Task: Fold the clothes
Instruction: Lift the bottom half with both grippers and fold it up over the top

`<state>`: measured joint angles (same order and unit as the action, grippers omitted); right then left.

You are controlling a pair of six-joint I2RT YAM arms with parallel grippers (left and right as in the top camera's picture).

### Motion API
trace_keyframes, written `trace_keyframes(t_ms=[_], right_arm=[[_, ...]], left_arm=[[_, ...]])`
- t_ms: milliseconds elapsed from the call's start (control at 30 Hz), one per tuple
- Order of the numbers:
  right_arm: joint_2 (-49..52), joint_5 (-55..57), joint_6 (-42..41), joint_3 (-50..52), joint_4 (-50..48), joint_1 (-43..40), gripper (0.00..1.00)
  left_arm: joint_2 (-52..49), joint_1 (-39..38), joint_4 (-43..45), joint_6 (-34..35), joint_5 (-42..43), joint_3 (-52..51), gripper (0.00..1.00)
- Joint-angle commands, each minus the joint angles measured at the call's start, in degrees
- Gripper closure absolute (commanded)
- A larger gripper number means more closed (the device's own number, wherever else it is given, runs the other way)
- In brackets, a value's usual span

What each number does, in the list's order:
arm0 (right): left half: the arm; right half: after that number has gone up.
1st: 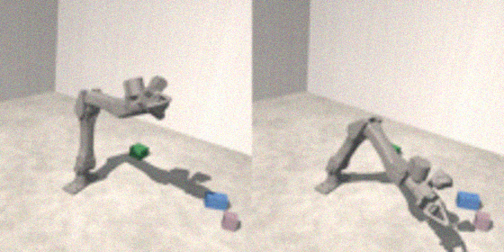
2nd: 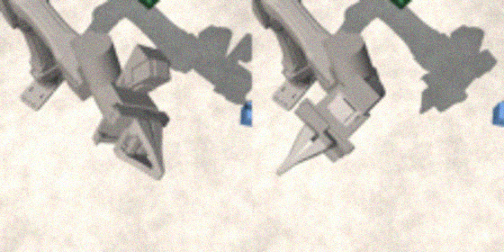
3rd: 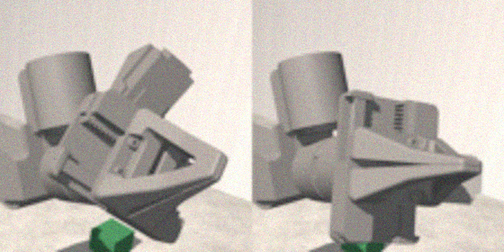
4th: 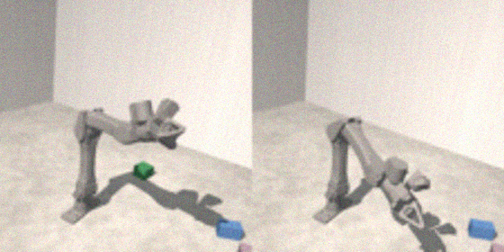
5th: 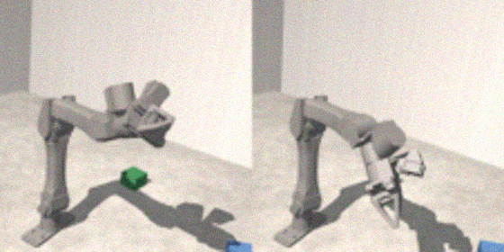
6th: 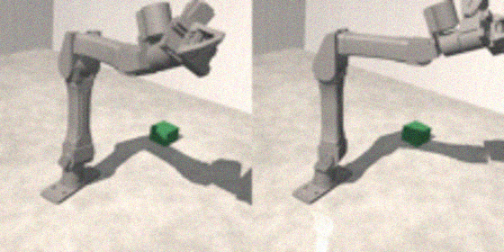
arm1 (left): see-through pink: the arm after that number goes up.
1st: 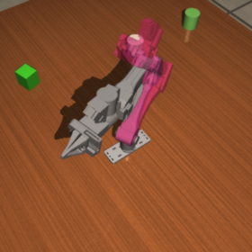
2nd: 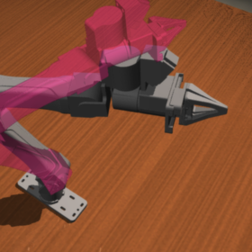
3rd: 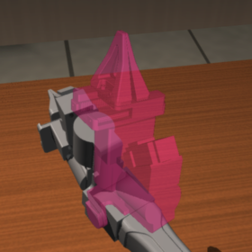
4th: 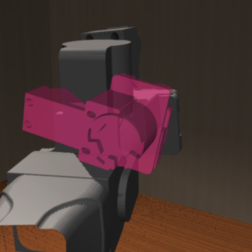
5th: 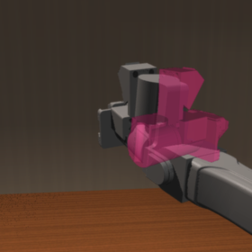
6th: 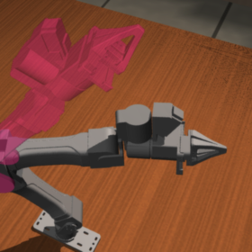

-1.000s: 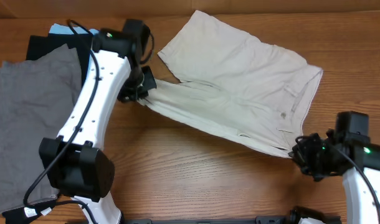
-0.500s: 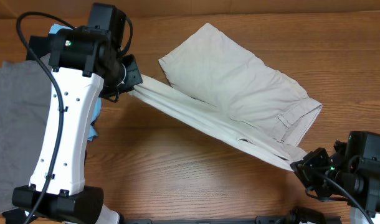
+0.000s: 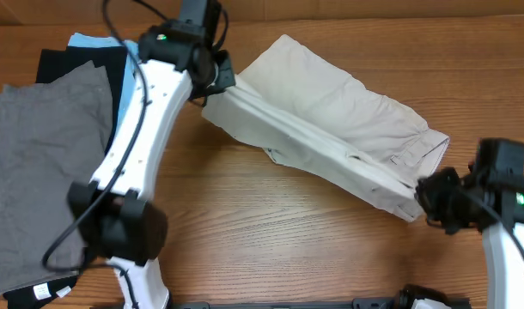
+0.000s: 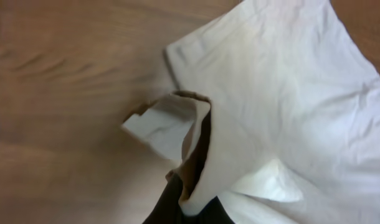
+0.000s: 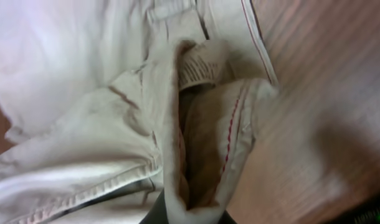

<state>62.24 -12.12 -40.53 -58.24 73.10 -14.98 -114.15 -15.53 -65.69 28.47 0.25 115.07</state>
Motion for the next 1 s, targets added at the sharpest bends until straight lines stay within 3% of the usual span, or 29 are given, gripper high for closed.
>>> trace_keyframes(t_ms=[0, 333, 367, 400, 433, 500, 533, 567, 767, 967], right_arm=[[5.11, 10.14, -0.17, -1.36, -3.32, -0.52, 0.96], [18.82, 13.51, -0.15, -1.36, -22.18, -0.52, 0.96], [20.44, 14.21, -0.15, -1.36, -24.65, -0.52, 0.96], [21.66, 14.80, -0.15, -1.36, -26.77, -0.52, 0.95], [22.73, 15.21, -0.13, -1.36, -28.98, -0.52, 0.85], [25.09, 15.56, 0.90, -1.36, -35.15, -0.52, 0.47], [25.77, 15.52, 1.77, -1.36, -37.44, -0.52, 0.20], [26.29, 15.50, 1.81, -1.36, -39.63, -0.52, 0.03], [24.44, 13.60, 3.50, -3.37, -41.48, -0.52, 0.00], [19.98, 12.09, 6.73, -7.67, -26.51, -0.90, 0.00]], left_arm=[[-4.55, 1.44, 5.99, -0.66, -5.31, 1.36, 0.96], [-12.70, -3.08, 27.85, -0.90, -3.54, 1.36, 0.93], [-12.96, -3.69, 30.27, -1.60, -3.63, 1.36, 0.85], [-13.42, -4.17, 32.24, -2.19, -3.85, 1.36, 0.70], [-13.77, -4.63, 34.25, -3.15, -3.82, 1.36, 0.46], [-14.62, -5.42, 37.53, -5.31, -3.87, 1.36, 0.00], [-14.84, -5.55, 38.38, -6.03, -3.85, 1.36, 0.00], [-14.95, -5.62, 38.93, -6.49, -3.85, 1.36, 0.00], [-14.32, -4.35, 32.87, -7.32, -3.13, 4.04, 0.00], [-14.32, -3.56, 17.70, -16.06, -2.75, 9.88, 0.00]])
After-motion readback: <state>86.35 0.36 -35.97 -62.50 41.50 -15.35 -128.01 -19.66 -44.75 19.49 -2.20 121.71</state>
